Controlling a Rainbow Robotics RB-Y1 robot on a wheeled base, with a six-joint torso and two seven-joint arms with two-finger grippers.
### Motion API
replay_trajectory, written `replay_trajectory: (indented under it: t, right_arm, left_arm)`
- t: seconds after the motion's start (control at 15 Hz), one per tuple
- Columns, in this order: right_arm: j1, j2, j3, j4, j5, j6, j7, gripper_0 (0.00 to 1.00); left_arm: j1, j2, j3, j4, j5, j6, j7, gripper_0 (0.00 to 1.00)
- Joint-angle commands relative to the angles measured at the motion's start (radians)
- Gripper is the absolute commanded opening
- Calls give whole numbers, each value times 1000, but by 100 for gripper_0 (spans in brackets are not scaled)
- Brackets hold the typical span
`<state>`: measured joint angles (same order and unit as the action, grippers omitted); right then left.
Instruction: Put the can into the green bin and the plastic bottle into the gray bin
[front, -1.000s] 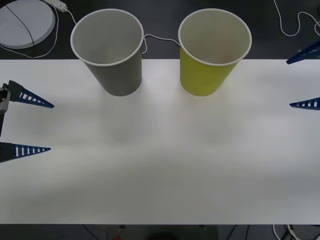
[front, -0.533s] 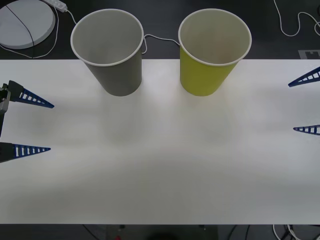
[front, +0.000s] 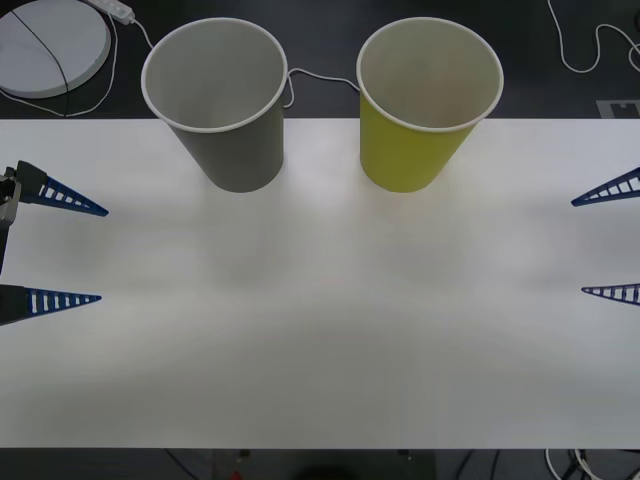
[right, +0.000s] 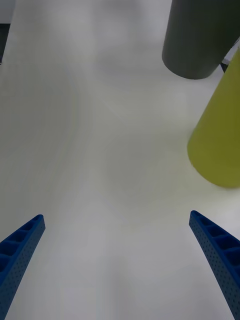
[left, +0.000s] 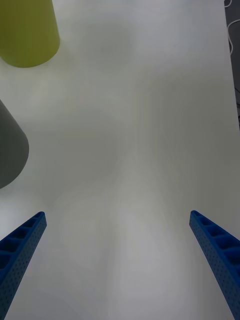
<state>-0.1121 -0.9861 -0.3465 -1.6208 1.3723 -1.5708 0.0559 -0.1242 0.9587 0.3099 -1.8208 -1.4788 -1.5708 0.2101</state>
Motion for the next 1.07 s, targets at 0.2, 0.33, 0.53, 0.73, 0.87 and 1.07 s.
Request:
replay_trajectory:
  t: [0.2, 0.33, 0.53, 0.73, 0.87, 1.07]
  right_arm:
    - [32, 4, -6, -1, 4, 0, 13, 100]
    - [51, 21, -19, 2, 22, 0, 21, 100]
    - [57, 60, -29, -4, 59, 0, 39, 100]
    - [66, 104, -43, -4, 77, 0, 53, 100]
    - [69, 112, -43, -4, 83, 0, 61, 100]
    - [69, 112, -48, -4, 82, 0, 64, 100]
  left_arm:
    - [0, 0, 0, 0, 0, 0, 0, 100]
    - [0, 0, 0, 0, 0, 0, 0, 100]
    - [0, 0, 0, 0, 0, 0, 0, 100]
    - [0, 0, 0, 0, 0, 0, 0, 100]
    - [0, 0, 0, 0, 0, 0, 0, 100]
    - [0, 0, 0, 0, 0, 0, 0, 100]
